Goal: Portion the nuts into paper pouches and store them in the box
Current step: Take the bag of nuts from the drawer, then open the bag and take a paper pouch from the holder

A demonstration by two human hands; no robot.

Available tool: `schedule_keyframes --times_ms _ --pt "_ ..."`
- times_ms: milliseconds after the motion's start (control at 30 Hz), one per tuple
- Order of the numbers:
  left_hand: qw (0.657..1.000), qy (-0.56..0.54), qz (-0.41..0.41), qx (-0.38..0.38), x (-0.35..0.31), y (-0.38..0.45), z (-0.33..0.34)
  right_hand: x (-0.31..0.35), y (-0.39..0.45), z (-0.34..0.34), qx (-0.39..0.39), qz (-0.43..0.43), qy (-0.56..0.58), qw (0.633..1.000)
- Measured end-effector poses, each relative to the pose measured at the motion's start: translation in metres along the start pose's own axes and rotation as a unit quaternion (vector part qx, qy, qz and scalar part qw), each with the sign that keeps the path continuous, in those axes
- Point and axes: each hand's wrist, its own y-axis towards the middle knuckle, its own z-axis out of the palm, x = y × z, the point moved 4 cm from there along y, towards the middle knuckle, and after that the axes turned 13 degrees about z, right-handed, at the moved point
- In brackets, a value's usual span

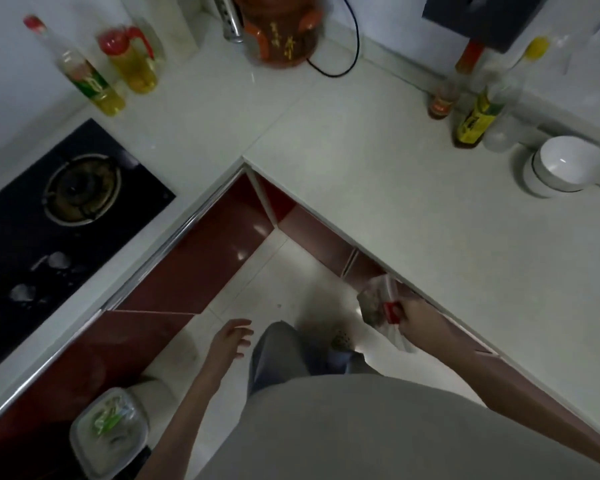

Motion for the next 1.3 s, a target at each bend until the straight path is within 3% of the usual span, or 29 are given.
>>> schedule_keyframes --times_ms 200,433,633,800,933,1100,1200,1300 --pt "0.988 0.038 0.113 0.103 -0.113 0.093 0.033 0.081 0.026 -0.078 -0.093 -0.005 0.177 0.98" --pt "0.937 0.085 0.217 0.261 -0.238 0.171 0.069 0.167 0.054 -0.141 -0.134 0.023 0.328 0.935" --pt "0.886 0.13 0.267 0.357 -0.301 0.21 0.092 0.212 0.069 -0.17 -0.15 0.059 0.444 0.882" --pt "0.85 0.166 0.312 0.391 -0.341 0.219 0.114 0.218 0.073 -0.194 -0.212 0.085 0.479 0.848" --pt "0.84 0.165 0.326 0.402 -0.368 0.221 0.129 0.213 0.082 -0.213 -0.255 0.108 0.504 0.818" --pt "0.812 0.207 0.335 0.429 -0.381 0.217 0.149 0.205 0.091 -0.225 -0.257 0.148 0.538 0.789" --pt "0.814 0.188 0.317 0.449 -0.391 0.219 0.16 0.195 0.091 -0.23 -0.24 0.148 0.575 0.768" --pt "0.802 0.213 0.308 0.465 -0.393 0.219 0.169 0.19 0.088 -0.233 -0.196 0.134 0.568 0.788"
